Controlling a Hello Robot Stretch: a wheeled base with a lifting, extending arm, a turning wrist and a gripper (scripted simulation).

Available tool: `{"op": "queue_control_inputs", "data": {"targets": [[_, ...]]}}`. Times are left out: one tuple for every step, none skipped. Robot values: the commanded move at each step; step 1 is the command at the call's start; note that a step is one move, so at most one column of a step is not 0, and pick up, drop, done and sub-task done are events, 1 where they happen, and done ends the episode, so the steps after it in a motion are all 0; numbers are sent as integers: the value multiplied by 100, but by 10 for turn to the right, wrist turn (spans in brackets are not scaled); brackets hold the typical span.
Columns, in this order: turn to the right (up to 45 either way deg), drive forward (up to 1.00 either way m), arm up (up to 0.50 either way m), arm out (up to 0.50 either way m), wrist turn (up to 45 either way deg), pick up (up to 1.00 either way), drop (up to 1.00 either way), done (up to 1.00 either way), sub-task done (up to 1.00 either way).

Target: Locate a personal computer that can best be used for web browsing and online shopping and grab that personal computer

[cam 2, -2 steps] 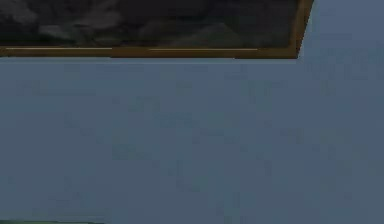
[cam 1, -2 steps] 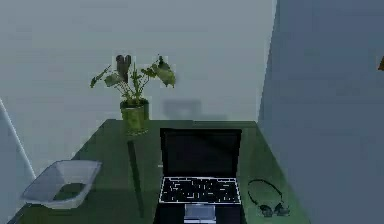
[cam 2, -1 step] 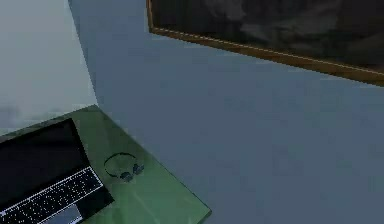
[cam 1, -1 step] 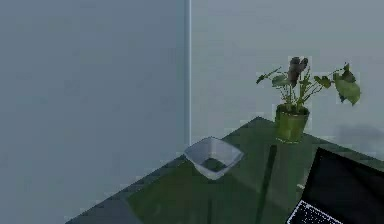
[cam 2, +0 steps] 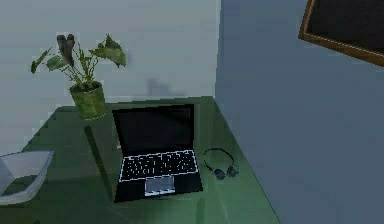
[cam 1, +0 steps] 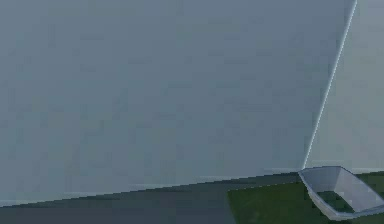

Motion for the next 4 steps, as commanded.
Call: {"op": "queue_control_inputs", "data": {"targets": [[0,0,50,0,0,0,0,0,0],[0,0,32,0,0,0,0,0,0],[0,0,0,24,0,0,0,0,0],[0,0,0,0,450,0,0,0,0]]}}
